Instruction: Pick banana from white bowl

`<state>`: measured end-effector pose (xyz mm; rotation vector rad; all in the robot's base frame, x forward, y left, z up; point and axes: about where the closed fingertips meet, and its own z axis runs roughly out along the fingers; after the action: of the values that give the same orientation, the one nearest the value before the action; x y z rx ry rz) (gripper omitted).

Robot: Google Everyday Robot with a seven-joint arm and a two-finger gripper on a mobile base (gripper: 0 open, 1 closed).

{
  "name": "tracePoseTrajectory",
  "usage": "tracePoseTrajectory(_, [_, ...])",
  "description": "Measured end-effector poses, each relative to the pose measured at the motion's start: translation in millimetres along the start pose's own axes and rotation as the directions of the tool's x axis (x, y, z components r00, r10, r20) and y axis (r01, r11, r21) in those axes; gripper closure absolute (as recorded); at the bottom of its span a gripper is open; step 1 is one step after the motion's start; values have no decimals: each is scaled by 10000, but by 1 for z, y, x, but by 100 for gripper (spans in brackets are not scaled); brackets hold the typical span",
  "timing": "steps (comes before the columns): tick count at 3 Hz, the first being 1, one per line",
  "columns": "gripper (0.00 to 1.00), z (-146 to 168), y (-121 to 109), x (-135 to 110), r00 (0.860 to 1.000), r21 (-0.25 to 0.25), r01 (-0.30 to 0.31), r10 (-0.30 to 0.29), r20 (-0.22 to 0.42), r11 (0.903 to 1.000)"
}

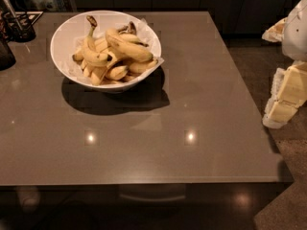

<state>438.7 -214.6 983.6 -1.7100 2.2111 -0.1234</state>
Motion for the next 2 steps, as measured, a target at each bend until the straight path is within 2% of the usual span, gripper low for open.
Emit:
tracePoseTrajectory(1, [0,0,0,0,10000,0,0,0,0,10000])
tracePoseTrajectory(2, [0,-5,-2,-16,9994,207,309,-306,-148,9993])
